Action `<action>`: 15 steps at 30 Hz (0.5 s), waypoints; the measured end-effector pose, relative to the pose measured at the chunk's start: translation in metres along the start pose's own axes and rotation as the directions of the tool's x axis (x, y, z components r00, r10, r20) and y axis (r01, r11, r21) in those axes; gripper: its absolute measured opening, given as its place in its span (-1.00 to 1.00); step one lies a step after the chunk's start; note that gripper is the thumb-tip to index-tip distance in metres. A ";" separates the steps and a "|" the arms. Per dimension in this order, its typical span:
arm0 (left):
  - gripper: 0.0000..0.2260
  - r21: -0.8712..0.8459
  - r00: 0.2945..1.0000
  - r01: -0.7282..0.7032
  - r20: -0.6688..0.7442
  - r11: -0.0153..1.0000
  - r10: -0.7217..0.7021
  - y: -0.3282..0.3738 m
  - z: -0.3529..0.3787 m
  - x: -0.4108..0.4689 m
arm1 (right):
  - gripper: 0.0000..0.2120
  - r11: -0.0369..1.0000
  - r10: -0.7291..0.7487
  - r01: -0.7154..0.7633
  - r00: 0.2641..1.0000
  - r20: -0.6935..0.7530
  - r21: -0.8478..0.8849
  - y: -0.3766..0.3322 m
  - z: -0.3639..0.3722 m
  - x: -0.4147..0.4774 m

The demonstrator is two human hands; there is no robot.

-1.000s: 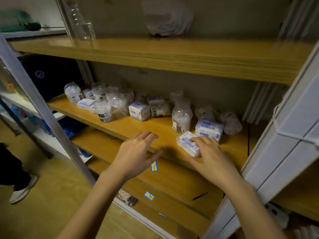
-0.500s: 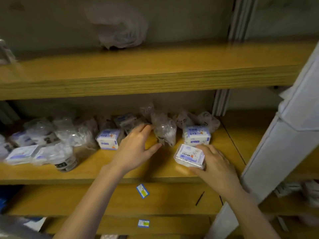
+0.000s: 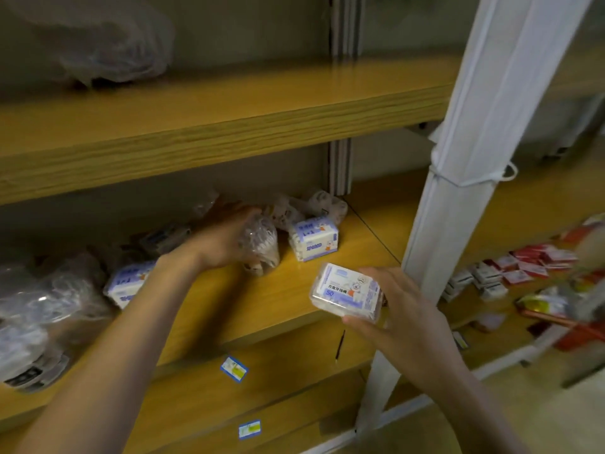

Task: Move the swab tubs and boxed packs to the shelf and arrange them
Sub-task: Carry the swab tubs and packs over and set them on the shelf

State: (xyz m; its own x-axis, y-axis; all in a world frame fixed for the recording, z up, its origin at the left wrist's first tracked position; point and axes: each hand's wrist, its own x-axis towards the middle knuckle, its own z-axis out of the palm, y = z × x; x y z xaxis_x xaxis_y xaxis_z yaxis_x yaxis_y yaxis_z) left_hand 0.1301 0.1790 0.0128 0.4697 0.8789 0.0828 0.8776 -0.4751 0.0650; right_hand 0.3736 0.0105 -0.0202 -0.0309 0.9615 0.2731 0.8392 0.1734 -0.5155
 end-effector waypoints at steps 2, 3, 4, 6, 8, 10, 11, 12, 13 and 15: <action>-0.21 0.003 0.999 0.005 -0.050 1.000 -0.005 0.007 -0.004 -0.005 | -0.39 1.000 0.000 0.000 1.000 -0.006 0.006 0.002 -0.003 -0.007; -0.22 0.000 0.998 0.002 -0.069 1.000 -0.002 0.012 -0.006 -0.009 | -0.39 1.000 0.001 -0.001 1.000 -0.008 0.009 0.004 -0.005 -0.011; -0.24 0.004 0.996 -0.006 -0.087 1.000 0.006 0.016 -0.007 -0.014 | -0.40 1.000 0.001 0.000 1.000 -0.006 0.013 0.006 -0.007 -0.014; -0.27 0.008 0.989 0.005 -0.148 1.000 -0.004 0.030 -0.009 -0.029 | -0.40 1.000 -0.005 0.005 1.000 0.000 0.021 0.012 -0.014 -0.021; -0.30 -0.009 0.972 0.055 -0.228 0.998 -0.056 0.049 -0.013 -0.047 | -0.41 1.000 -0.021 0.021 1.000 0.010 0.017 0.019 -0.023 -0.028; -0.33 -0.026 0.954 0.068 -0.290 0.997 -0.073 0.071 -0.018 -0.064 | -0.40 0.999 -0.044 0.044 0.999 0.014 0.023 0.031 -0.035 -0.036; -0.34 -0.044 0.949 0.068 -0.307 0.997 -0.078 0.082 -0.021 -0.073 | -0.40 0.999 -0.047 0.046 0.999 0.020 0.025 0.038 -0.042 -0.040; -0.33 -0.068 0.945 0.062 -0.316 0.996 -0.081 0.095 -0.024 -0.081 | -0.40 0.999 -0.042 0.041 0.999 0.024 0.024 0.045 -0.051 -0.045; -0.31 -0.091 0.943 0.050 -0.322 0.995 -0.077 0.108 -0.028 -0.089 | -0.40 0.999 -0.039 0.038 0.999 0.020 0.026 0.053 -0.059 -0.049; -0.30 -0.129 0.940 0.032 -0.335 0.991 -0.074 0.139 -0.034 -0.097 | -0.41 0.999 -0.047 0.047 0.999 0.005 0.026 0.071 -0.078 -0.060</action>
State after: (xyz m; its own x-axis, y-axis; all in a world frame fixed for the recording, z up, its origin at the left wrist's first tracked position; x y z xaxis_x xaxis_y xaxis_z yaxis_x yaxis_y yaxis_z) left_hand 0.2038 0.0265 0.0474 0.3444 0.8466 0.4057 0.8722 -0.4484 0.1954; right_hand 0.4778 -0.0514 -0.0099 -0.0728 0.9534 0.2928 0.8222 0.2235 -0.5234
